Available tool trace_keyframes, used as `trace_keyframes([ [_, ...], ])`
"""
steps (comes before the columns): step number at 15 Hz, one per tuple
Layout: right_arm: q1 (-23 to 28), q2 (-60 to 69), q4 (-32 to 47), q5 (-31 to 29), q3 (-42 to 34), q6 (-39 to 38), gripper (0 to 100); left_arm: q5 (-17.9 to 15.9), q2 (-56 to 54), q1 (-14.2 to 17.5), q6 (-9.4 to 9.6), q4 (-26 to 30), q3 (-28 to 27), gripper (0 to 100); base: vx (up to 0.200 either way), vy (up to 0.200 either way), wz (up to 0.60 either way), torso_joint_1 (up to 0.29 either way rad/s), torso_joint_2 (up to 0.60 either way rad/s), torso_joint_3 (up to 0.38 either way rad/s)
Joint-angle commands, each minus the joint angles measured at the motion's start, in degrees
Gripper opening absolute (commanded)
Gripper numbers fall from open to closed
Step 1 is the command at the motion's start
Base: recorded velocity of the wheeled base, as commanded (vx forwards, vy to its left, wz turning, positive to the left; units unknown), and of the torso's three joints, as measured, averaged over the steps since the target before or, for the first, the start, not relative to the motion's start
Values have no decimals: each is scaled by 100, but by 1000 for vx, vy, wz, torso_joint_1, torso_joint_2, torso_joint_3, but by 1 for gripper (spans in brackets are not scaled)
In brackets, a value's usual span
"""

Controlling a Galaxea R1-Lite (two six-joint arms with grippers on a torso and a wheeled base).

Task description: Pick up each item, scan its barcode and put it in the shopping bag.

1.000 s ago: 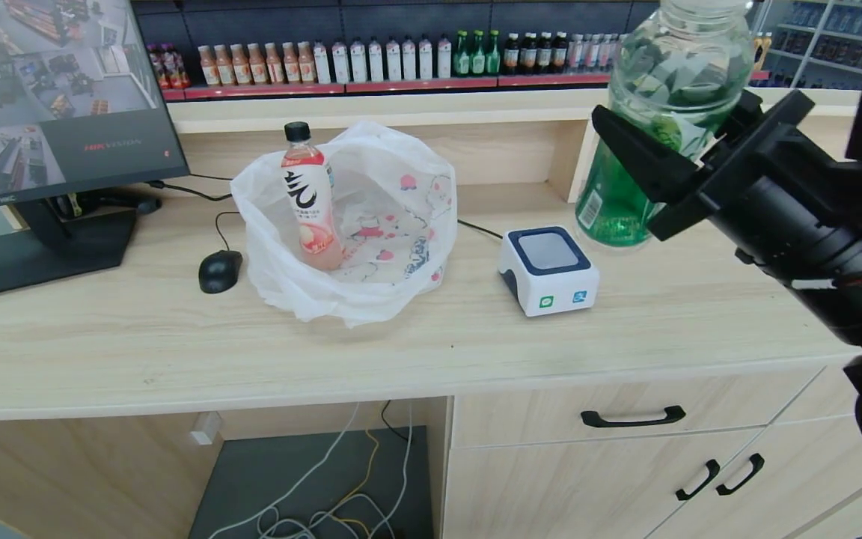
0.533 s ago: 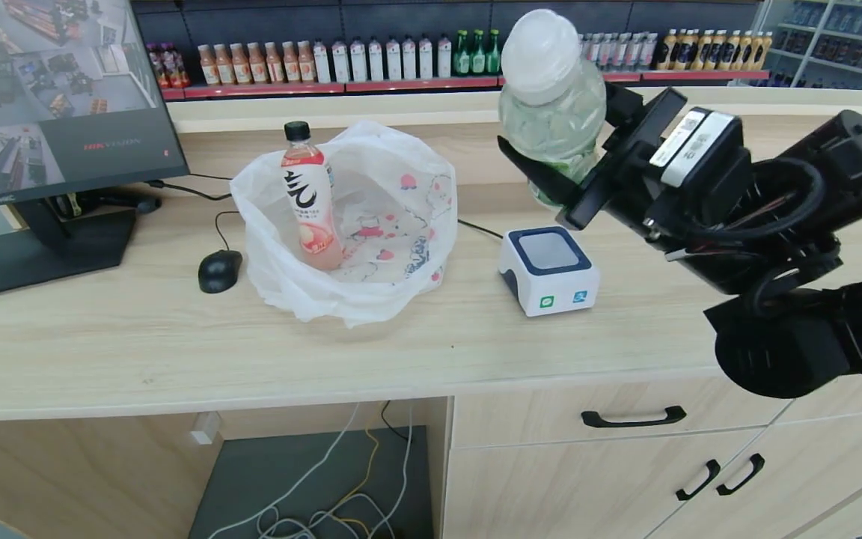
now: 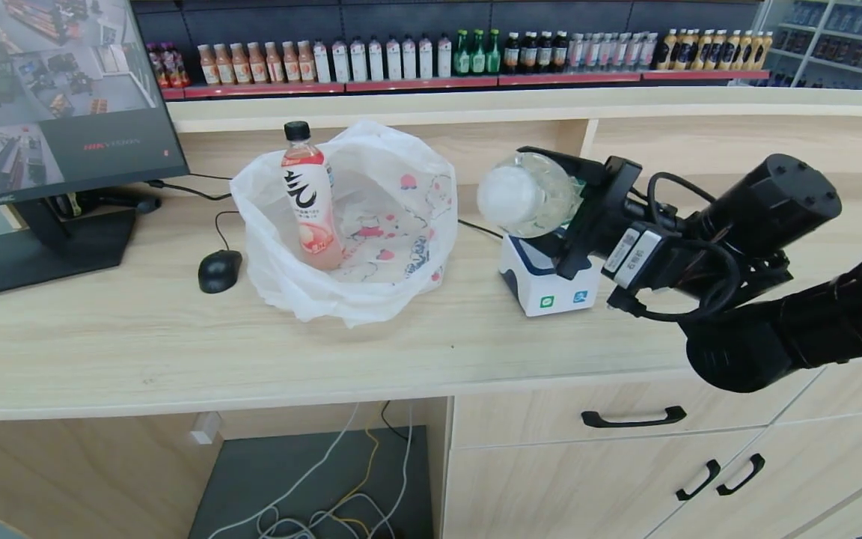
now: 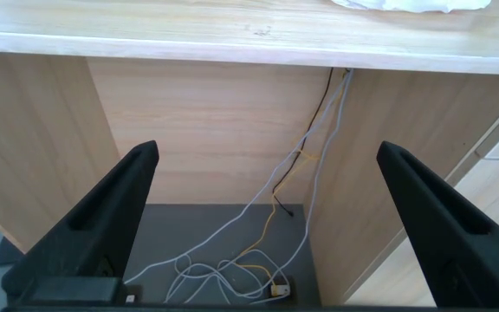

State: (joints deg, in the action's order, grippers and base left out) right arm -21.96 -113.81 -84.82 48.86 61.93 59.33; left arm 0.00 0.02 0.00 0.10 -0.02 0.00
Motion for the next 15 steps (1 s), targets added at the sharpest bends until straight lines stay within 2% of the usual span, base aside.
trace_keyframes([
  [1,33,-89,1,97,-190,175,0,0,-2,0,-1,-6,0,100,0,0,0,0,0,0],
  [6,297,-220,10,467,-234,377,0,0,-2,0,-1,2,0,100,0,0,0,0,0,0],
  [15,455,-423,10,510,-234,509,0,0,-2,-9,-1,2,0,100,0,0,0,0,0,0],
])
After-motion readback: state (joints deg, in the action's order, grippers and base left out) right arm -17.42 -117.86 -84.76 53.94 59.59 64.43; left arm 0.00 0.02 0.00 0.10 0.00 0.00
